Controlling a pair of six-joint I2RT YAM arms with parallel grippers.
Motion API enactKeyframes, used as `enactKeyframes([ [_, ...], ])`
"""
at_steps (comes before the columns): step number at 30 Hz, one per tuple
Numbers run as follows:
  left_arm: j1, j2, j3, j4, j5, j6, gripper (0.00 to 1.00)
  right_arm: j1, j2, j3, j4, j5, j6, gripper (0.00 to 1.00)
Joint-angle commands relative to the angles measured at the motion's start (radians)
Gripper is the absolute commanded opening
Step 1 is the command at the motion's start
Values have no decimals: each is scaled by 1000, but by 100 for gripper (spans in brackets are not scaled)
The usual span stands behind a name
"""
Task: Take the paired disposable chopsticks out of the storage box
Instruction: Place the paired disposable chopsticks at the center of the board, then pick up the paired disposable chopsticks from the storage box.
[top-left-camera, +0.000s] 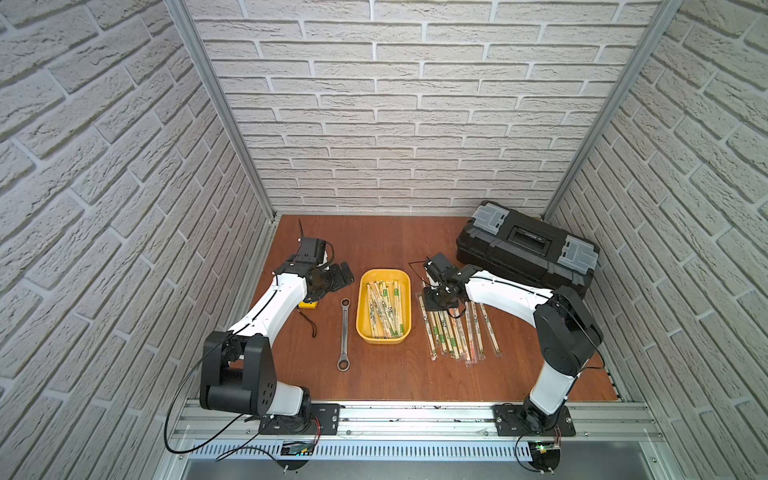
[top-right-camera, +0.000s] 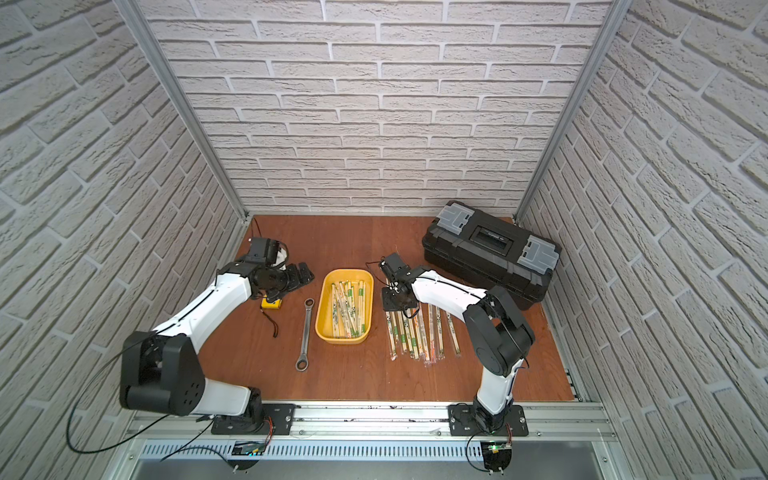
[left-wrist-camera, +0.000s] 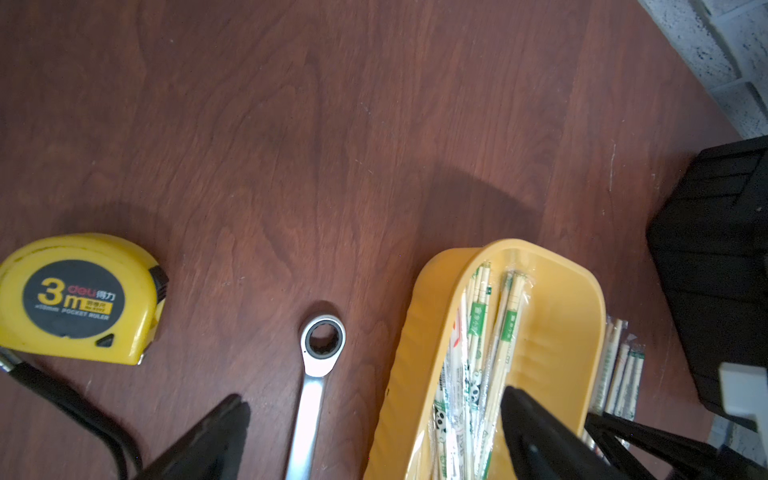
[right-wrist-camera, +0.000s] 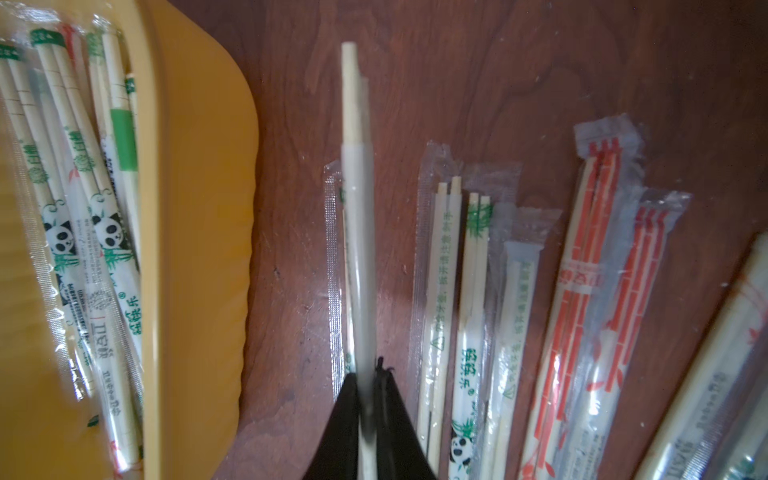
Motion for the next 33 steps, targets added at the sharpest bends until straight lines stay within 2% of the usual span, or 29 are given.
enactKeyframes([
  [1, -5, 3, 11, 7, -1, -8, 98, 7, 15, -16, 30, -3, 8, 19],
  [3, -5, 2, 10, 7, -2, -8, 98, 7, 12, -18, 27, -3, 9, 27],
  [5, -5, -1, 8, 7, -1, -6, 98, 7, -1, -17, 23, -3, 11, 31],
  [11, -5, 0, 7, 11, -4, -7, 98, 9, -62, 8, -2, -6, 18, 32],
  [18, -1, 1, -14, 17, -18, -11, 98, 38, -79, 110, -36, -20, 15, 32],
  [25, 15, -3, -38, 23, -22, -11, 98, 87, -9, 243, -54, -44, 3, 32],
  [33, 22, -11, -51, 29, -17, -12, 98, 142, 158, 405, -84, -67, -23, 31],
])
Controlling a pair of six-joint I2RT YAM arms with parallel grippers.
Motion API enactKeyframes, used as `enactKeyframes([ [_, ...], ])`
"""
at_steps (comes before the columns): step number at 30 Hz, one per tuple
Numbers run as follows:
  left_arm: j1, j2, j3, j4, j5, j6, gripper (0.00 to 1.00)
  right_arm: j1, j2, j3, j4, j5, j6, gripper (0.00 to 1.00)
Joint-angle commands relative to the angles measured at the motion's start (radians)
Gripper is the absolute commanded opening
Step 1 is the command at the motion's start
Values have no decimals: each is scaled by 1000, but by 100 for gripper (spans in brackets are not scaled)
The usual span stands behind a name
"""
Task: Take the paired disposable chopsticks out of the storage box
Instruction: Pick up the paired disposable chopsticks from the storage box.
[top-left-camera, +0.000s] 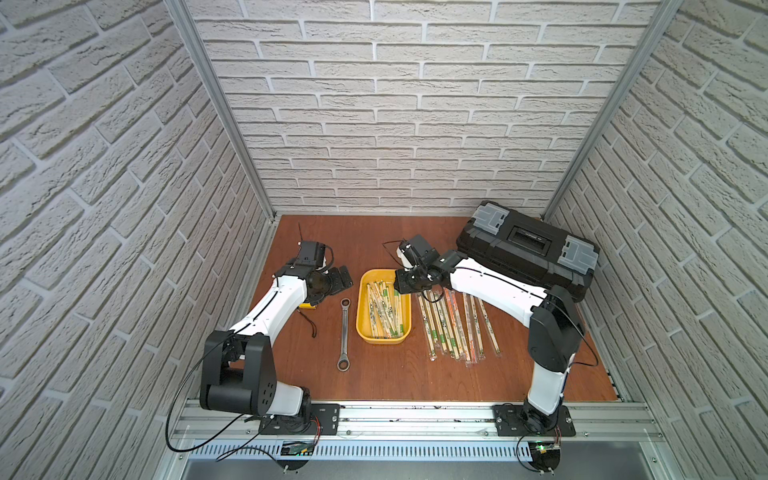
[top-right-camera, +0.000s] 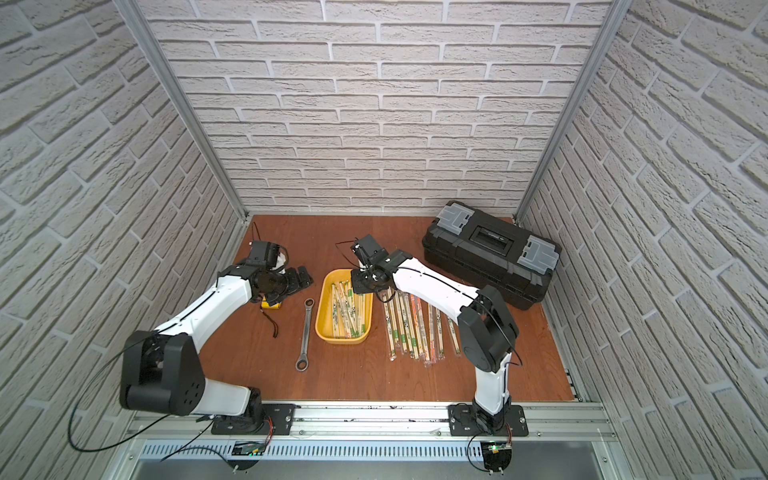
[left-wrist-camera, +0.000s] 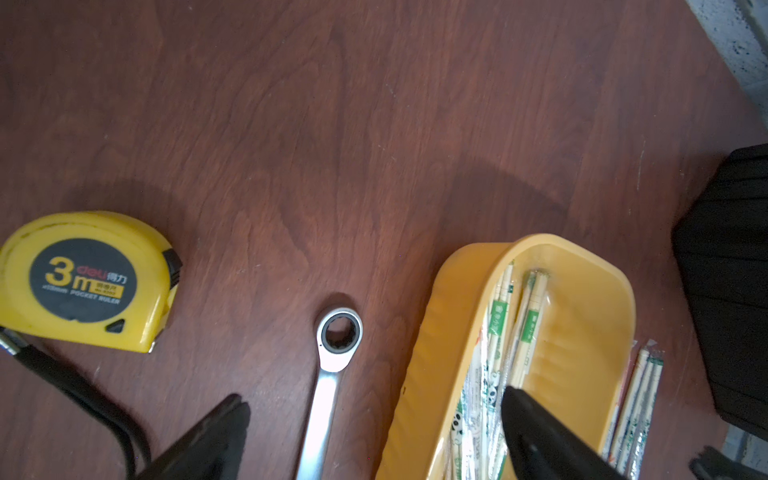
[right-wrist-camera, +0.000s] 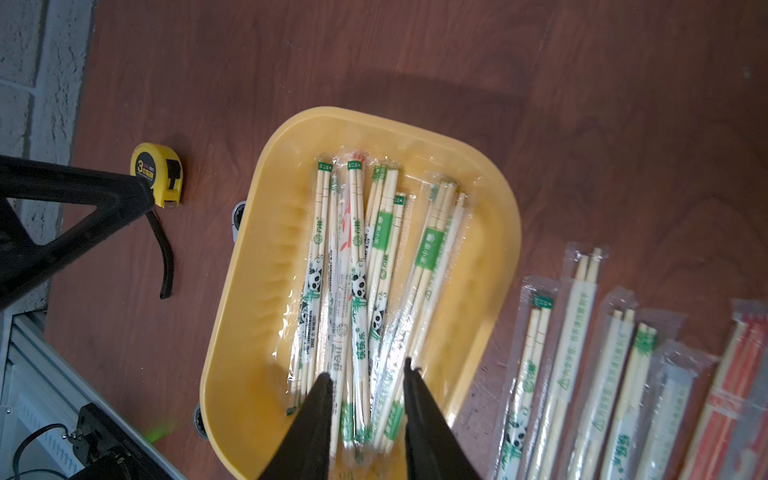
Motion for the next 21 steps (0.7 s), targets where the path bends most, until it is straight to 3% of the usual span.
enactKeyframes([
  [1, 8, -13, -13, 21, -5, -1, 98, 26, 66, 53, -33, -17, -24, 31],
  [7, 11, -21, -19, 21, -4, -1, 98, 70, 182, 124, -52, -37, -34, 27],
  [21, 14, -28, -15, 18, -1, 0, 98, 105, 267, 126, -55, -40, -25, 26],
])
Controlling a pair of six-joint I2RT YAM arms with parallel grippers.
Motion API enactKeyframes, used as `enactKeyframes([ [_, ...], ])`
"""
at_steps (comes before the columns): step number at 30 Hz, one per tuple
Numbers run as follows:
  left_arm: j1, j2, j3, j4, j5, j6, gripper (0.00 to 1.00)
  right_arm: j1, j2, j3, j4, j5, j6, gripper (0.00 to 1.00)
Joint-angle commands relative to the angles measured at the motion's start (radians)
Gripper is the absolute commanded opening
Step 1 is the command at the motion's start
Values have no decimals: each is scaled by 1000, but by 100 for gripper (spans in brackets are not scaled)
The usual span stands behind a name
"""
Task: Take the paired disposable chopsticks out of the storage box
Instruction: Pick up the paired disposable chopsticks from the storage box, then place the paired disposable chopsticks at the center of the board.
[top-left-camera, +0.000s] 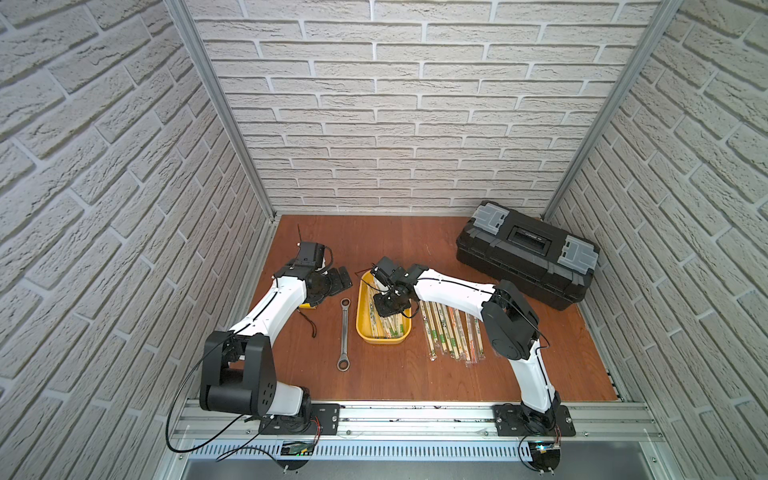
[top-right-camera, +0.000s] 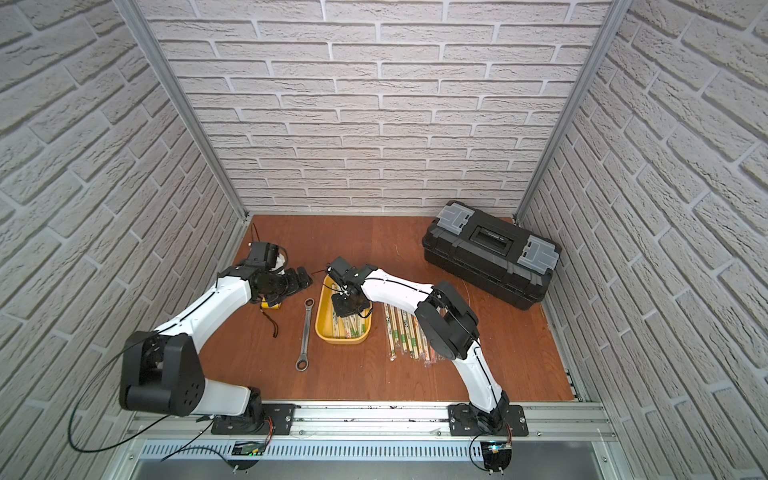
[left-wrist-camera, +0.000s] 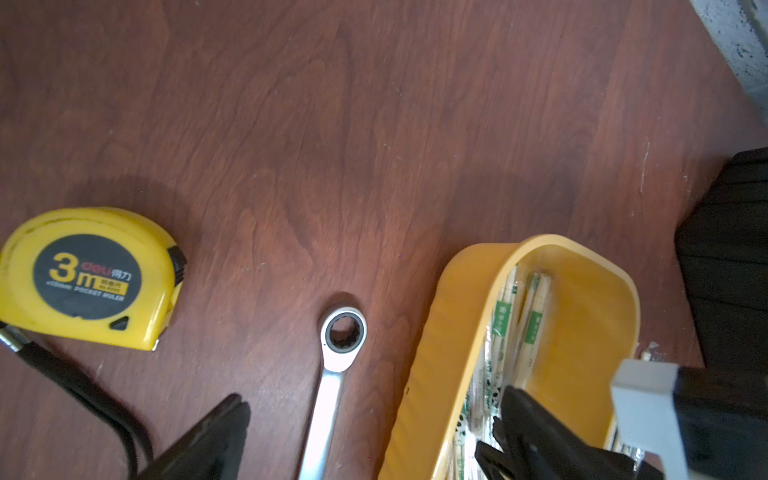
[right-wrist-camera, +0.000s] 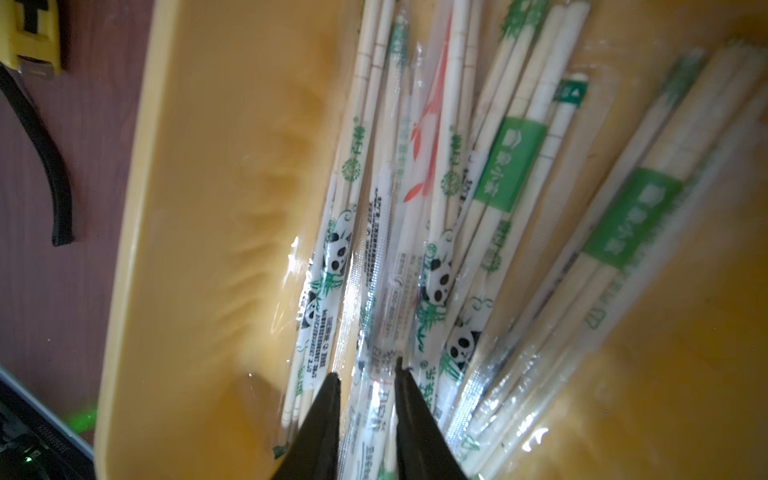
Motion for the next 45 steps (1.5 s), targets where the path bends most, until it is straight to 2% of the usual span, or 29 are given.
enactKeyframes([
  [1, 8, -24, -4, 11, -1, 6, 98, 4, 32, 26, -2, -4, -6, 25],
  [5, 11, -22, -4, 13, 2, 4, 98, 3, 55, 38, -8, 0, -10, 23],
  [12, 13, -20, 4, 10, 2, 7, 98, 2, 35, 41, -15, -5, -14, 9],
  [25, 13, -9, 26, 5, 10, 7, 98, -21, -128, -7, -17, 28, 1, 11],
  [34, 12, -13, 24, 3, 14, 6, 98, -66, -189, -64, 10, 7, 21, 11],
  [39, 11, -15, 29, -1, 18, 8, 98, -100, -294, -154, 34, 29, 38, 10],
  [45, 9, -15, 31, 0, 25, 8, 98, -197, -497, -392, 47, 94, 42, 10],
])
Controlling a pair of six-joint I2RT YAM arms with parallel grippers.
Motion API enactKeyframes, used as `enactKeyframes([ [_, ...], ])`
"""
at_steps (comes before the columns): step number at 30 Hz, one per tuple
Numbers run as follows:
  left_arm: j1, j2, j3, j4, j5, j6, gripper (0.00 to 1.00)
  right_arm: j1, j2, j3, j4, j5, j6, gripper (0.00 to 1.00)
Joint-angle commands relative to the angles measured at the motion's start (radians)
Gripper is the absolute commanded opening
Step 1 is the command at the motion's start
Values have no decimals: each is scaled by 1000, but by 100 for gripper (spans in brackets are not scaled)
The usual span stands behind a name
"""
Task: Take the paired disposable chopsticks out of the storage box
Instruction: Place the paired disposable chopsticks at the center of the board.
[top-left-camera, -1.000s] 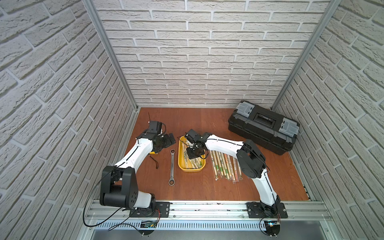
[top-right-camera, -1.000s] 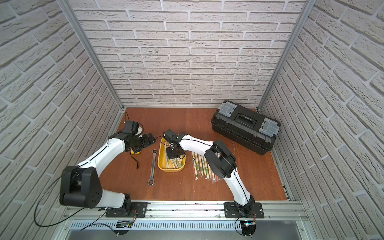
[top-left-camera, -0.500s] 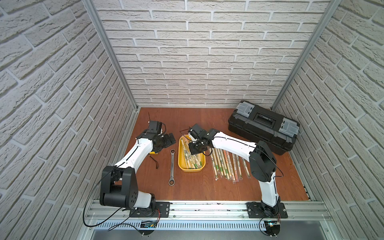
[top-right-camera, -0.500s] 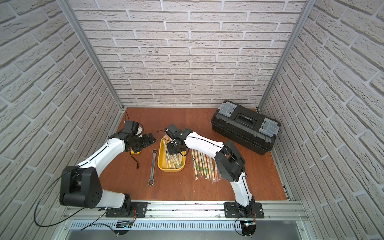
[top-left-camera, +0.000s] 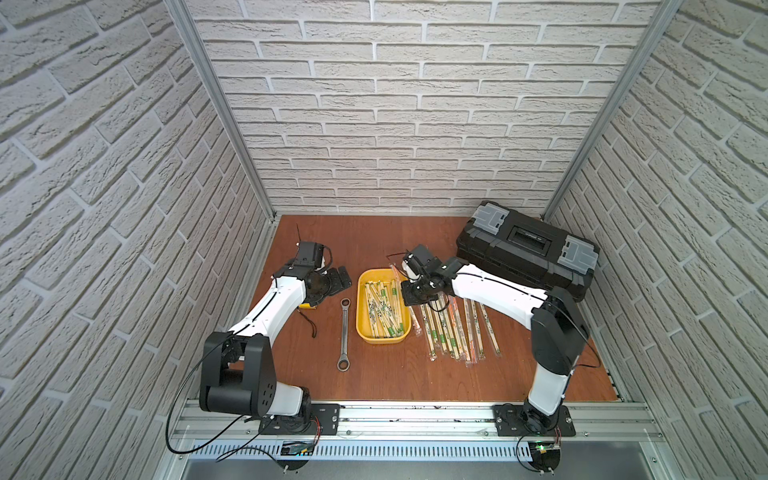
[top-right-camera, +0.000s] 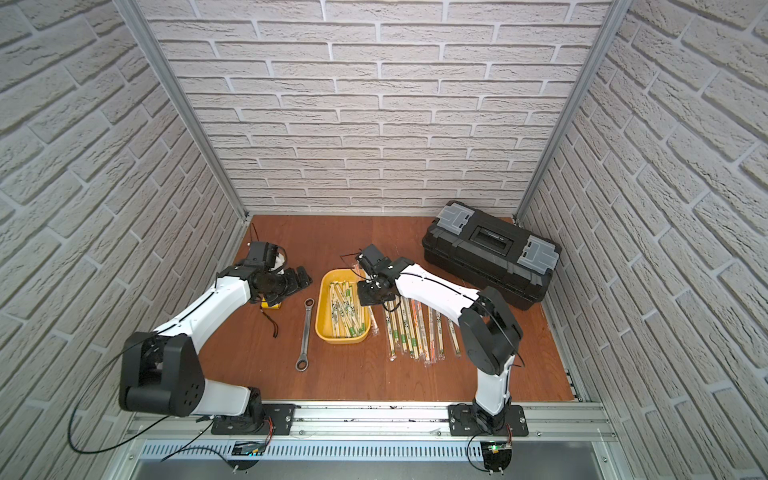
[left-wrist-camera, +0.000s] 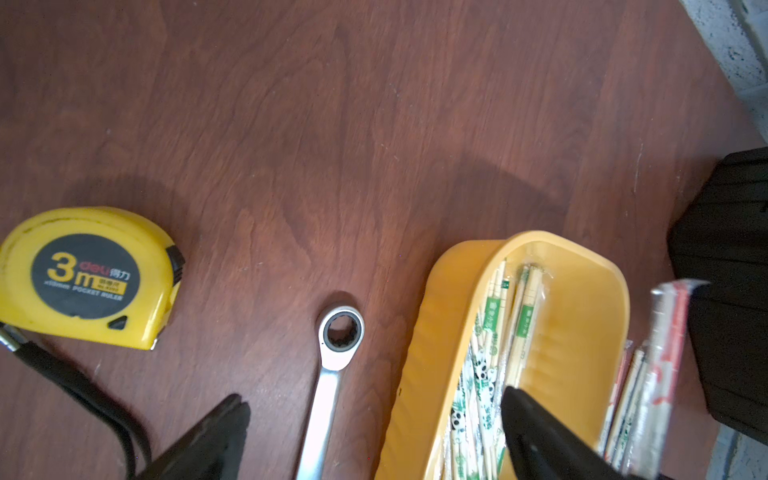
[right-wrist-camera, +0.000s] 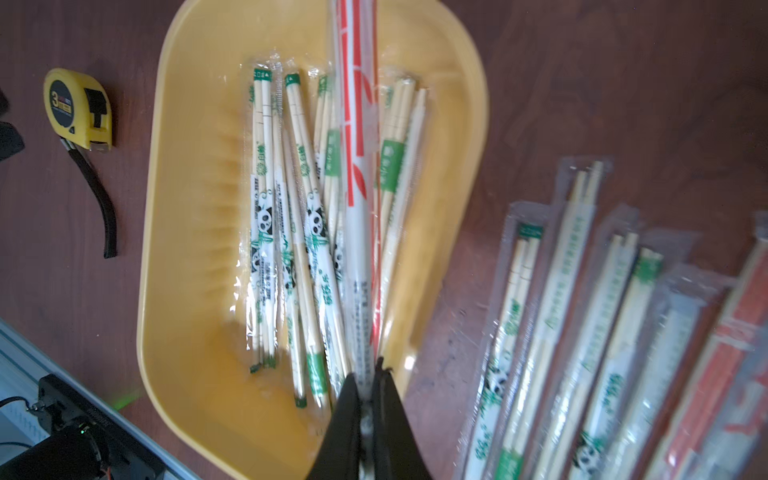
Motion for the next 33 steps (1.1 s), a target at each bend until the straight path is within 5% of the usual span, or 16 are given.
enactKeyframes([
  [1, -1, -10, 29, 3, 11, 9, 98, -66, -124, -113, 15, 69, 8, 10],
  [9, -25, 8, 41, 8, 11, 3, 98, -256, -286, -372, -21, 170, -55, 9],
  [17, -33, 9, 52, -1, 4, 4, 98, -407, -267, -431, -82, 266, -124, 8],
  [33, -36, 15, 50, 3, 2, 2, 98, -460, -185, -436, -131, 438, -184, 9],
])
